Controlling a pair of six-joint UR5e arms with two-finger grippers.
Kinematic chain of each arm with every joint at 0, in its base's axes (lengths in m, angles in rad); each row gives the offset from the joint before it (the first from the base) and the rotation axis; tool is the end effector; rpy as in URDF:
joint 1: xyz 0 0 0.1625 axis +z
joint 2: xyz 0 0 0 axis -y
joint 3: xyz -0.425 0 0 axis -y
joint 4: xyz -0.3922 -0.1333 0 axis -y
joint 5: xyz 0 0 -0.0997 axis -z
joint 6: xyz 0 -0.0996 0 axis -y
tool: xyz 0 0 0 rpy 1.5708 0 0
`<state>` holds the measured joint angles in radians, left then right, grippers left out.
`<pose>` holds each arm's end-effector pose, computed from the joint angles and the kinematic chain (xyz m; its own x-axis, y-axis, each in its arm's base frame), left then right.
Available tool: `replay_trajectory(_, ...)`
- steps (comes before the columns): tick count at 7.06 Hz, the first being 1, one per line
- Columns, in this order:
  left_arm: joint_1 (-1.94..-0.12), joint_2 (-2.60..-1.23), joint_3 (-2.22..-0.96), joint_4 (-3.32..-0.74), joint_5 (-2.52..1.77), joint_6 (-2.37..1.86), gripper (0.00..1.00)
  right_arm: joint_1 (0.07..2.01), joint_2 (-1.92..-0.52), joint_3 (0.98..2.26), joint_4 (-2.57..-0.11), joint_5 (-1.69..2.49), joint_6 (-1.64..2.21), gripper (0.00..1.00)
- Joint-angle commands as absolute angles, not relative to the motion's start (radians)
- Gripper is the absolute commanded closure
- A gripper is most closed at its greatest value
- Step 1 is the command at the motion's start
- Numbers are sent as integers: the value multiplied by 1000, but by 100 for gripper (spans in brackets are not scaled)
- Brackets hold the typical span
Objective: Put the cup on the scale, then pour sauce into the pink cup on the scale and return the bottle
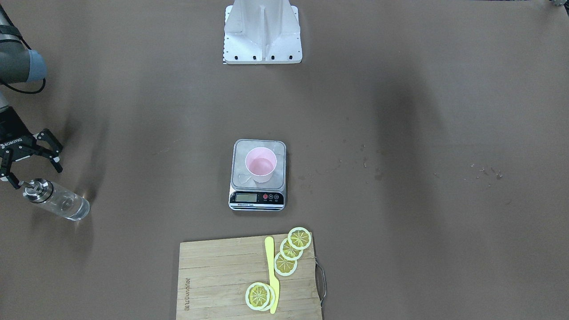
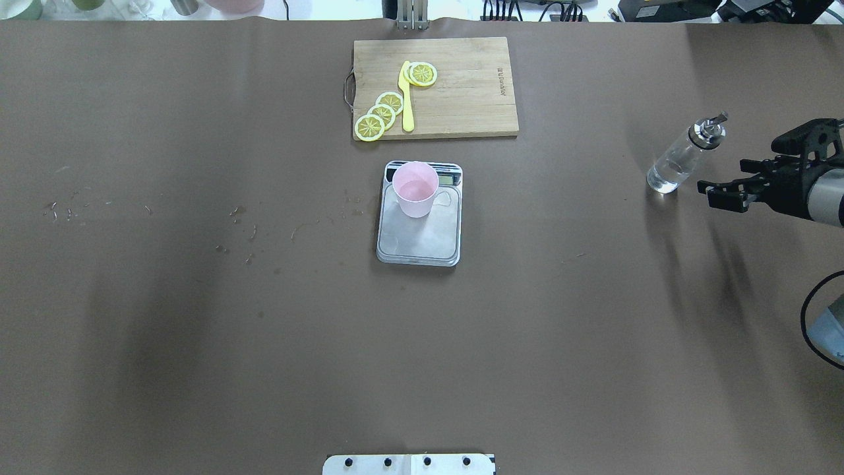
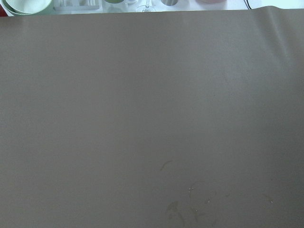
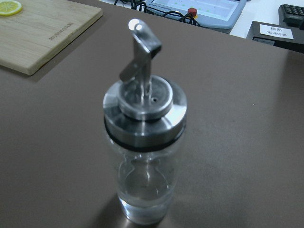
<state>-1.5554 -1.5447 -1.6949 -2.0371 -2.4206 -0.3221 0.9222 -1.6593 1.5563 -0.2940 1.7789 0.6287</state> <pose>-0.0508 -0.4995 0.5512 0.6244 0.1232 -0.7714 0.1947 0.9318 0.3064 -0.2007 -0.4514 0.5719 0.6749 -0.4196 0.6070 -0.2020 0.6861 0.6989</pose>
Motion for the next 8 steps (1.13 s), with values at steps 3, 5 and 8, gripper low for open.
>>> replay_trajectory(3, -1555, -1548, -1690, -2037, -2421, -319, 3, 1205, -1718, 1572, -365, 2140, 620, 0)
replay_trajectory(5, -1584, -1557, -1668, -2030, -2421, -304, 3, 1319, -1684, 1568, -542, 2218, 512, 0)
replay_trajectory(8, -1631, -1571, -1623, -2008, -2428, -219, 3, 1422, -1528, 1566, -956, 2310, 363, 0)
